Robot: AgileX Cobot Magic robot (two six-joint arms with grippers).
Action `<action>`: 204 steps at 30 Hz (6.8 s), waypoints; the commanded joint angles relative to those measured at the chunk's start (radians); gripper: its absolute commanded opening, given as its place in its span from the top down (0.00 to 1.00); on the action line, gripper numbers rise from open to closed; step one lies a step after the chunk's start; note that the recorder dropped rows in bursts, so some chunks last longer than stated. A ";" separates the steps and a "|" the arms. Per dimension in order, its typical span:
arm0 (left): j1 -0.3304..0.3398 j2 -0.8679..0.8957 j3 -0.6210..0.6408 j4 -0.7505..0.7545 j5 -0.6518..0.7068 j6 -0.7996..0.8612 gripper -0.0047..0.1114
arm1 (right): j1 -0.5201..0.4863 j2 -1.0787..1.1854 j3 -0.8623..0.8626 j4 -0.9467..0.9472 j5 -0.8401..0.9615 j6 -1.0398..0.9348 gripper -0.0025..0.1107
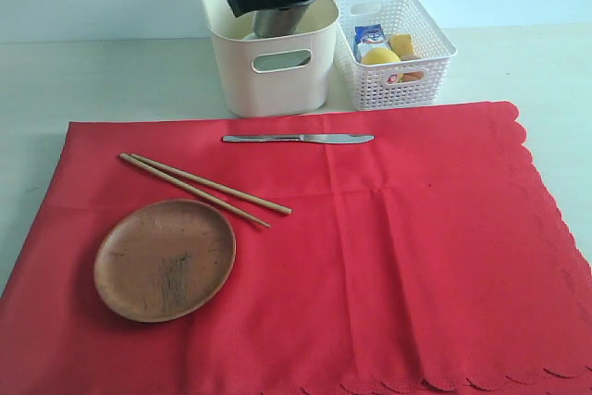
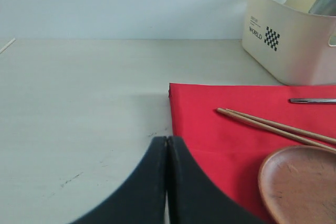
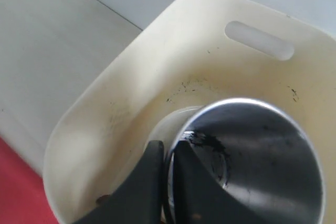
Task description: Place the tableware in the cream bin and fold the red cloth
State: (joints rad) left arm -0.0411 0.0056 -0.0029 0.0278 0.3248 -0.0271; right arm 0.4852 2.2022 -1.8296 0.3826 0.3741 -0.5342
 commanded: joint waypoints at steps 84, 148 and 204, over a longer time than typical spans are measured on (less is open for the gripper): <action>0.002 -0.006 0.003 0.007 -0.005 -0.002 0.96 | 0.027 -0.008 0.236 -0.158 0.348 -0.119 0.55; 0.002 -0.006 0.003 0.007 -0.005 -0.002 0.96 | 0.027 0.126 0.004 -0.116 0.631 -0.202 0.98; 0.002 -0.006 0.003 0.007 -0.005 -0.002 0.96 | 0.089 0.193 0.008 -0.106 0.496 -0.248 0.98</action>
State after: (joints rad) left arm -0.0411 0.0056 -0.0029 0.0278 0.3248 -0.0271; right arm 0.5766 2.3988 -1.8271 0.2999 0.8326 -0.7935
